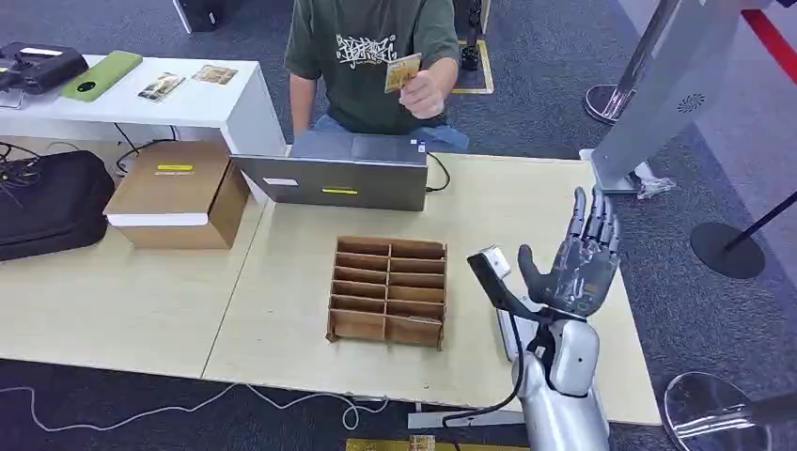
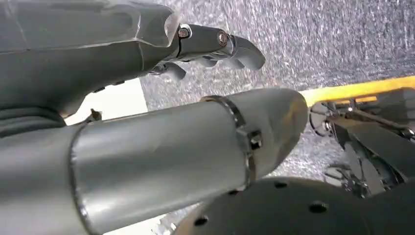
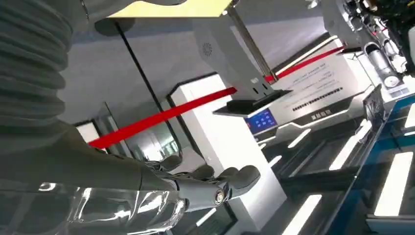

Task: Pass the card to the sensor for recognition and then transmit it.

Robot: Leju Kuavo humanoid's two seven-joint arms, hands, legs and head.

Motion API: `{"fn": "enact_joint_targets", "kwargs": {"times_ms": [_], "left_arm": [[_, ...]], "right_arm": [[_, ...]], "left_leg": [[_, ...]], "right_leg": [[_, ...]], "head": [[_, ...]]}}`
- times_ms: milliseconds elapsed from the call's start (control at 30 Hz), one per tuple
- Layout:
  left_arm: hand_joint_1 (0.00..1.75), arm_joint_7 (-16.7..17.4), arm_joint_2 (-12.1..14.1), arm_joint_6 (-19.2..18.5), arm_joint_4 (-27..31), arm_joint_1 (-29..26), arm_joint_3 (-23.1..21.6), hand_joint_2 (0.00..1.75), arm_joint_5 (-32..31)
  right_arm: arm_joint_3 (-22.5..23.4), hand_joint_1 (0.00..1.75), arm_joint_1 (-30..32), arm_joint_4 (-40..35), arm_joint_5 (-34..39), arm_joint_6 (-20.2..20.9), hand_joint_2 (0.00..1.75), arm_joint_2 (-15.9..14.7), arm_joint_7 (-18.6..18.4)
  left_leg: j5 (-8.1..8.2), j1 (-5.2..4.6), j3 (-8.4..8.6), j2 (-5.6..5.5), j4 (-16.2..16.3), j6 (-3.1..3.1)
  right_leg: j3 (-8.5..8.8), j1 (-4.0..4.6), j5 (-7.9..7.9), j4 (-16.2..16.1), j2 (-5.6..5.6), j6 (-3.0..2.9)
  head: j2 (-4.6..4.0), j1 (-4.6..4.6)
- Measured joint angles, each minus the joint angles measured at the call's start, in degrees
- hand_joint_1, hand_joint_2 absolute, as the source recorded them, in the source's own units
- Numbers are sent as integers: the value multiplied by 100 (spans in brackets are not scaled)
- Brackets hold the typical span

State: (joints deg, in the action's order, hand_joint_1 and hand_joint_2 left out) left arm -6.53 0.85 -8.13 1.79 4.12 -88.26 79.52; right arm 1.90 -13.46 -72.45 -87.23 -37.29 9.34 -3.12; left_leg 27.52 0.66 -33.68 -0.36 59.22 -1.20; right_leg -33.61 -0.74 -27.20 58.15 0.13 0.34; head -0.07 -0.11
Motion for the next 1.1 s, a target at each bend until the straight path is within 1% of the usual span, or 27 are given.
{"fn": "enact_joint_targets", "kwargs": {"times_ms": [67, 167, 333, 500, 567, 667, 767, 867, 1100], "left_arm": [[0, 37, 26, 29, 5, 27, 0, 0, -31], [0, 46, 57, 26, 9, 39, 0, 0, -57], [0, 52, 85, 7, 9, 45, 0, 0, -94], [0, 57, 107, -6, 11, 43, 0, 0, -101], [0, 61, 114, -6, 11, 42, 0, 0, -101], [0, 103, 124, -17, 13, 42, 0, 0, -66], [0, 105, 133, -39, 13, 42, 0, 0, -11], [0, 105, 140, -57, 13, 35, 0, 0, 24], [0, 105, 162, -61, 13, 36, 0, 0, 39]], "right_arm": [[4, 0, -270, 358, -166, -39, 175, -72, -133], [-81, 0, -763, 1003, -278, -98, 175, -221, -514], [-536, 0, -1468, 1965, -289, -87, 175, -481, -870], [-867, 0, -1976, 2665, -289, -87, 175, -680, -885], [-936, 0, -2109, 2854, -289, -100, 175, -724, -892], [-1166, 0, -2368, 3207, -289, -113, 175, -800, -938], [-1351, 0, -2610, 3459, -289, -138, 175, -824, -861], [-1423, 0, -2747, 3623, -289, -151, 175, -824, -756], [-1451, 0, -2863, 3791, -289, -153, 175, -827, -706]], "left_leg": [[0, 0, -1, 0, 0, 0], [0, 0, -2, 0, 0, 0], [-2, -1, -1, -3, 1, -1], [-1, 0, -2, -4, 2, -1], [-1, -1, -3, -4, 1, -1], [-1, 0, -3, -3, 1, -1], [-1, 0, -2, -2, 1, -1], [-1, 0, -2, -4, 1, -1], [-1, -1, -3, -3, 2, -1]], "right_leg": [[0, 0, 0, 0, 0, 0], [0, 0, 0, 1, 0, 0], [0, 0, 1, 1, -2, 0], [0, 0, 1, 1, -3, 0], [-1, 0, 0, 1, -3, 0], [-2, 0, 0, 2, -1, 0], [-2, 0, 0, 2, -1, -1], [-2, 0, 0, 2, -3, -1], [-2, 0, 0, 1, -2, 0]], "head": [[0, 0], [0, 2], [0, 0], [0, 2], [0, 0], [0, 2], [0, 0], [0, 0], [0, 2]]}}
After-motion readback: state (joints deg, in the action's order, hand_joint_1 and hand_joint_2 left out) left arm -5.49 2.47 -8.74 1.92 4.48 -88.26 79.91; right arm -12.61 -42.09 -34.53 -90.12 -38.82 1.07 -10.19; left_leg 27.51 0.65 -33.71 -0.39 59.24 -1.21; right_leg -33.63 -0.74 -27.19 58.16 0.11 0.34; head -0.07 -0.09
